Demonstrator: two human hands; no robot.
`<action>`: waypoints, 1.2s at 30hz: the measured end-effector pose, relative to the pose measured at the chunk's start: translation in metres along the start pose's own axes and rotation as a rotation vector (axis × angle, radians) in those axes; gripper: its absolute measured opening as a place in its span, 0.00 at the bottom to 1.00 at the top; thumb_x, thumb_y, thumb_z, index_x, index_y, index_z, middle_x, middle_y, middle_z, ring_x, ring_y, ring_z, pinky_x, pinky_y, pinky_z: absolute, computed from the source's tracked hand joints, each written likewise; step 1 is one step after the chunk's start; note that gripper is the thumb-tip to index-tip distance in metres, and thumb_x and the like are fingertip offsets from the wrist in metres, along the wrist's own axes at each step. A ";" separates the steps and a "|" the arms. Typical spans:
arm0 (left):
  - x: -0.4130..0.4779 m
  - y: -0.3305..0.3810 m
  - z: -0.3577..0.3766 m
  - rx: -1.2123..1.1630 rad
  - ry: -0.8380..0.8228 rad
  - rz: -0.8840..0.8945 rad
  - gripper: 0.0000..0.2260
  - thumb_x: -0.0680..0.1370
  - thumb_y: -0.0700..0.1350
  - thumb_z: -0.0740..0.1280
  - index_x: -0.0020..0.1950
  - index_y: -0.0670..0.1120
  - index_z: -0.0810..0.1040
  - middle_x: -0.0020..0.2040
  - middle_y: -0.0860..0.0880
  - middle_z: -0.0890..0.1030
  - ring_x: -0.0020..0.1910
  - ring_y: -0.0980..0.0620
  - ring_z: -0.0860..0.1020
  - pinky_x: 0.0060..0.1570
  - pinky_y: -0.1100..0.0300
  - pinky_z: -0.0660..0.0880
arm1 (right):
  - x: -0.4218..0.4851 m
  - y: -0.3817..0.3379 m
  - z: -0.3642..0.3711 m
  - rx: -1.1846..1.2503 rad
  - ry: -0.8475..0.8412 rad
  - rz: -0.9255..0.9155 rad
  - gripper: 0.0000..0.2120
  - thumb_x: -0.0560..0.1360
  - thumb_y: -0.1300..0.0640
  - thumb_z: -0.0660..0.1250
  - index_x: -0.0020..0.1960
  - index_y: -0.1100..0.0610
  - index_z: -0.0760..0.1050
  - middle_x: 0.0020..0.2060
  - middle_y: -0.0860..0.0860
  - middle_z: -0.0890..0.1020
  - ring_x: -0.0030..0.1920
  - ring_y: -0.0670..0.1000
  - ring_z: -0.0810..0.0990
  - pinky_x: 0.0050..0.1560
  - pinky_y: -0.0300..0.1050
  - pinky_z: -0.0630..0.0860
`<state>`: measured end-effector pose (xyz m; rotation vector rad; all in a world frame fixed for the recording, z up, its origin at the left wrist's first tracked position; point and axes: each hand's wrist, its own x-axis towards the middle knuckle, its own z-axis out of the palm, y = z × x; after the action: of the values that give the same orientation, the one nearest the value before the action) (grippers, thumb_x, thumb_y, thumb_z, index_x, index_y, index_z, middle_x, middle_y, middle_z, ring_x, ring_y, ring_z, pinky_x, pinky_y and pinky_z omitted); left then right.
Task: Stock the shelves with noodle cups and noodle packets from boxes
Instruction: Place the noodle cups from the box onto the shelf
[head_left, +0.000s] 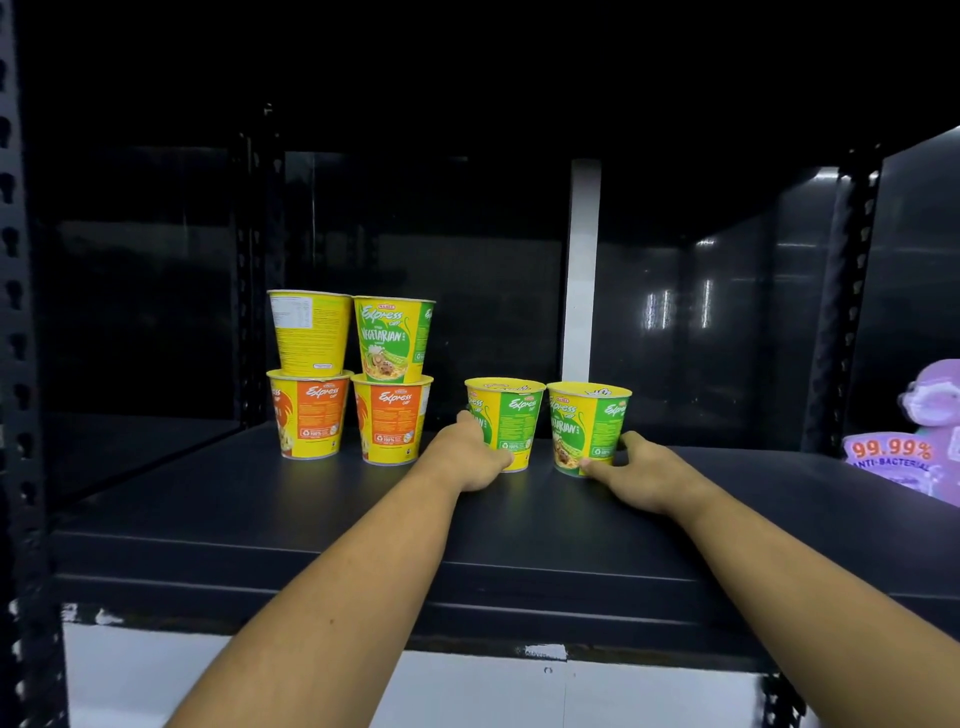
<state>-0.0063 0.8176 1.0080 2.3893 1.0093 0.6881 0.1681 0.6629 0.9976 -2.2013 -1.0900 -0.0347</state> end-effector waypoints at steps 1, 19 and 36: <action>0.001 0.000 0.000 0.002 0.000 0.001 0.29 0.80 0.54 0.70 0.74 0.42 0.64 0.70 0.44 0.75 0.67 0.44 0.75 0.55 0.56 0.70 | 0.000 0.000 0.000 0.002 0.002 0.001 0.30 0.79 0.41 0.69 0.73 0.56 0.69 0.69 0.54 0.76 0.68 0.55 0.75 0.62 0.46 0.70; -0.005 -0.009 0.000 0.200 -0.011 0.008 0.13 0.79 0.57 0.68 0.50 0.46 0.78 0.51 0.47 0.80 0.50 0.45 0.78 0.47 0.56 0.74 | -0.010 -0.001 -0.001 -0.442 0.086 -0.056 0.22 0.78 0.35 0.61 0.53 0.53 0.78 0.53 0.53 0.80 0.56 0.56 0.80 0.57 0.53 0.78; -0.114 -0.001 -0.027 0.344 -0.164 0.199 0.24 0.82 0.63 0.59 0.64 0.48 0.83 0.63 0.46 0.83 0.62 0.45 0.78 0.65 0.47 0.75 | -0.093 -0.030 -0.018 -0.395 -0.135 -0.279 0.19 0.81 0.40 0.59 0.59 0.50 0.81 0.56 0.53 0.82 0.55 0.54 0.79 0.55 0.51 0.78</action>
<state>-0.0925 0.7383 0.9980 2.8204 0.8873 0.3996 0.0910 0.6004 1.0003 -2.3999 -1.5724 -0.2452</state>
